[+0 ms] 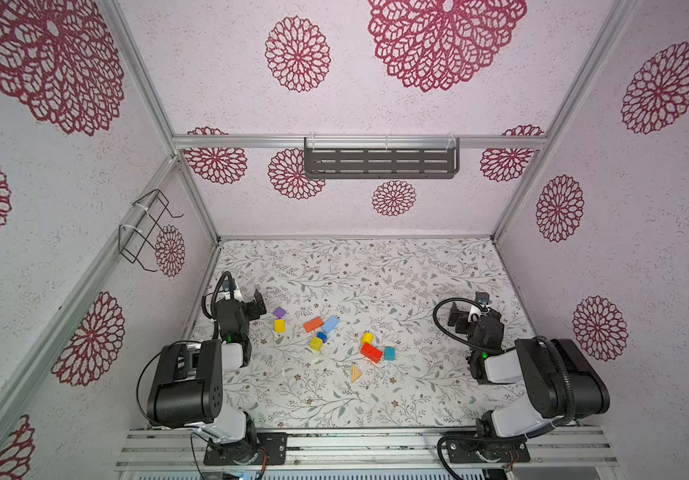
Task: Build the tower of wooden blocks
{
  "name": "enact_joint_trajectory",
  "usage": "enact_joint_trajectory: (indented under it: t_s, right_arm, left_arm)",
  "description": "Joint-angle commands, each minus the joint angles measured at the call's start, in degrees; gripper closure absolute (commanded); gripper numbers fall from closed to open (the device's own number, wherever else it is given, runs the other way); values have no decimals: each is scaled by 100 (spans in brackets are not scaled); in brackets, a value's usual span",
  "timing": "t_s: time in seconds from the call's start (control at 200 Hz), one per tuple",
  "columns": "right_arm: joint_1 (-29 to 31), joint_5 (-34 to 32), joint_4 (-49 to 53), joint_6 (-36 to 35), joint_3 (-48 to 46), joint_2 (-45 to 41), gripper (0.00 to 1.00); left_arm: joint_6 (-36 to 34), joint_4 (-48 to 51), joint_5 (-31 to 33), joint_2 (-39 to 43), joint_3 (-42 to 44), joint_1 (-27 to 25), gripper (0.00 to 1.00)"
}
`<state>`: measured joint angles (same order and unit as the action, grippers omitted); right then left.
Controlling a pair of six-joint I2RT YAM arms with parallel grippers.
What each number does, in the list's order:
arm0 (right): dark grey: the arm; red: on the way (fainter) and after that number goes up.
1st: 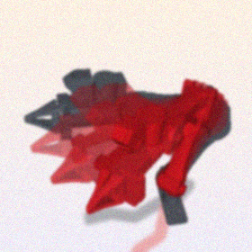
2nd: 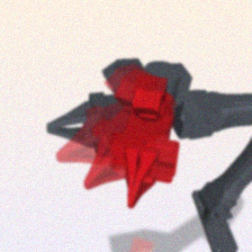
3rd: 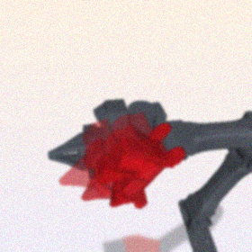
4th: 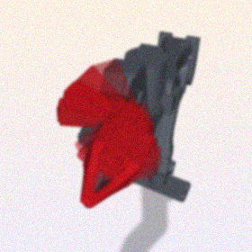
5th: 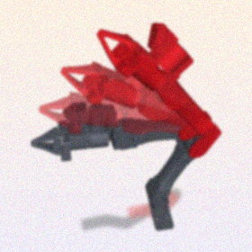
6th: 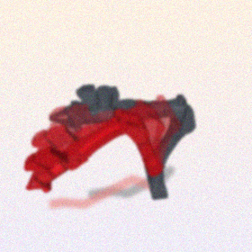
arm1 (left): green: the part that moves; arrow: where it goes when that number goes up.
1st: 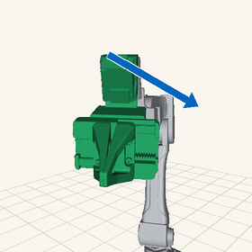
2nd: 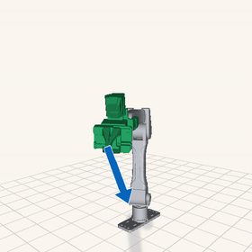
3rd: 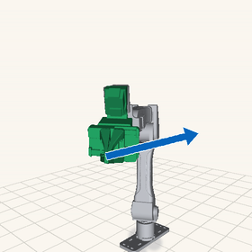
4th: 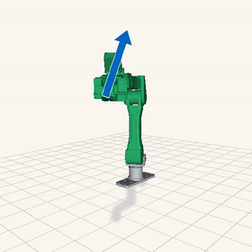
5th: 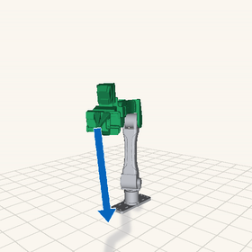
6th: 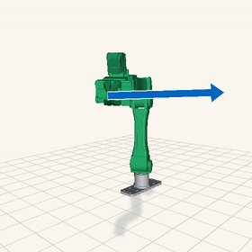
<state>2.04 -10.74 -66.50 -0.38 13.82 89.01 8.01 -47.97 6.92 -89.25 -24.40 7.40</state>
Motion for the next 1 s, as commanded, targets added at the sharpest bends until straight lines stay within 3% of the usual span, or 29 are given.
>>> enact_joint_trajectory:
  t_s: [0.0,0.996]
  right_arm:
    - [-20,46,-163,73,103,-112,1]
    - [-29,63,-132,91,121,-103,1]
  left_arm:
    - [-71,-132,-25,48,-14,20,3]
    - [-56,-105,-81,47,-21,50,3]
